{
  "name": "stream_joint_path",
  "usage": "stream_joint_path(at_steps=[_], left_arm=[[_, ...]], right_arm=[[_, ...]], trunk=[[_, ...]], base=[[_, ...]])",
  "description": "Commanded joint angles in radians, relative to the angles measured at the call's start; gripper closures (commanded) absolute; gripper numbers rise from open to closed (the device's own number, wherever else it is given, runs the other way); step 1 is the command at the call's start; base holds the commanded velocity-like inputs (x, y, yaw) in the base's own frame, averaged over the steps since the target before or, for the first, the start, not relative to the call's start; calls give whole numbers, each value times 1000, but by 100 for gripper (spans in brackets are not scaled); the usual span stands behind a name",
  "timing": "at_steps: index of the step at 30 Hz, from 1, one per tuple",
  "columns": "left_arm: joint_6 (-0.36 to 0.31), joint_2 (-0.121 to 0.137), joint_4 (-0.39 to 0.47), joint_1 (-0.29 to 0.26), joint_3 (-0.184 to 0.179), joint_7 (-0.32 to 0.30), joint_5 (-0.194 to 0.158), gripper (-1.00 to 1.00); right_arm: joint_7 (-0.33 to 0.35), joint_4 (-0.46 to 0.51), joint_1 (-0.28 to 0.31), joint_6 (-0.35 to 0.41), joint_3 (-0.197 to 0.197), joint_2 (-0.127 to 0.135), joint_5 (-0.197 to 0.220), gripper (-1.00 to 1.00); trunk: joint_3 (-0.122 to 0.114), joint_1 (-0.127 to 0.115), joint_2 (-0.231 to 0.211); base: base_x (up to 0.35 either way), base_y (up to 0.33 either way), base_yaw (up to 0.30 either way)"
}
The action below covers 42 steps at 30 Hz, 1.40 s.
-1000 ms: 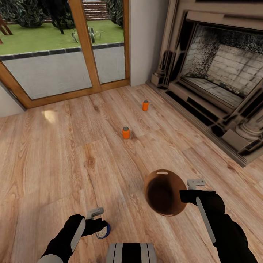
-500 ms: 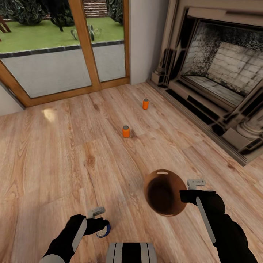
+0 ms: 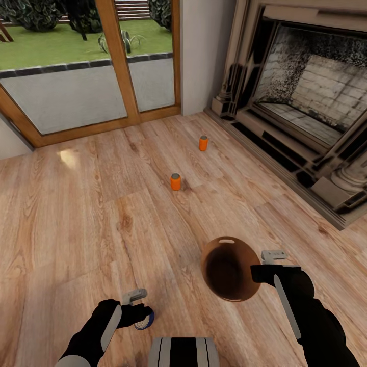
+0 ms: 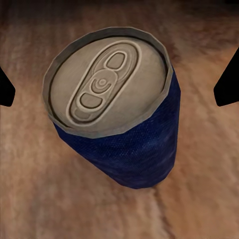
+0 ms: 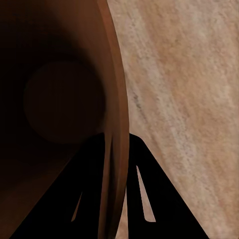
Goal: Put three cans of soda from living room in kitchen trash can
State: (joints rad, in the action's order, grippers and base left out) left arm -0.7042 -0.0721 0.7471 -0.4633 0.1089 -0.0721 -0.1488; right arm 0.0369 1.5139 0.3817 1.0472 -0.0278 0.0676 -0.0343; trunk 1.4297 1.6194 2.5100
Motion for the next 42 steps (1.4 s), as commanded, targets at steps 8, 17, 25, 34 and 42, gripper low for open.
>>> stream_joint_path(at_steps=[8, 17, 25, 34, 42], left_arm=[[0, -1, 0, 0, 0, 0, 0, -100], [8, -4, 0, 0, -4, 0, 0, -100], [10, -6, 0, 0, -7, 0, 0, -100], [15, -11, 1, 0, -12, 0, 0, -100], [23, -12, 1, 0, -22, 0, 0, -100]], right_arm=[[6, 0, 0, 0, 0, 0, 16, 100], [5, 0, 0, 0, 0, 0, 16, 100], [6, 0, 0, 0, 0, 1, 16, 100], [6, 0, 0, 0, 0, 1, 16, 100], [6, 0, 0, 0, 0, 1, 16, 100]], trunk=[[19, 2, 1], [19, 2, 1], [19, 2, 1], [23, 3, 1], [39, 4, 2]], base=[[0, 0, 0], [0, 0, 0], [0, 0, 0], [0, 0, 0], [0, 0, 0]])
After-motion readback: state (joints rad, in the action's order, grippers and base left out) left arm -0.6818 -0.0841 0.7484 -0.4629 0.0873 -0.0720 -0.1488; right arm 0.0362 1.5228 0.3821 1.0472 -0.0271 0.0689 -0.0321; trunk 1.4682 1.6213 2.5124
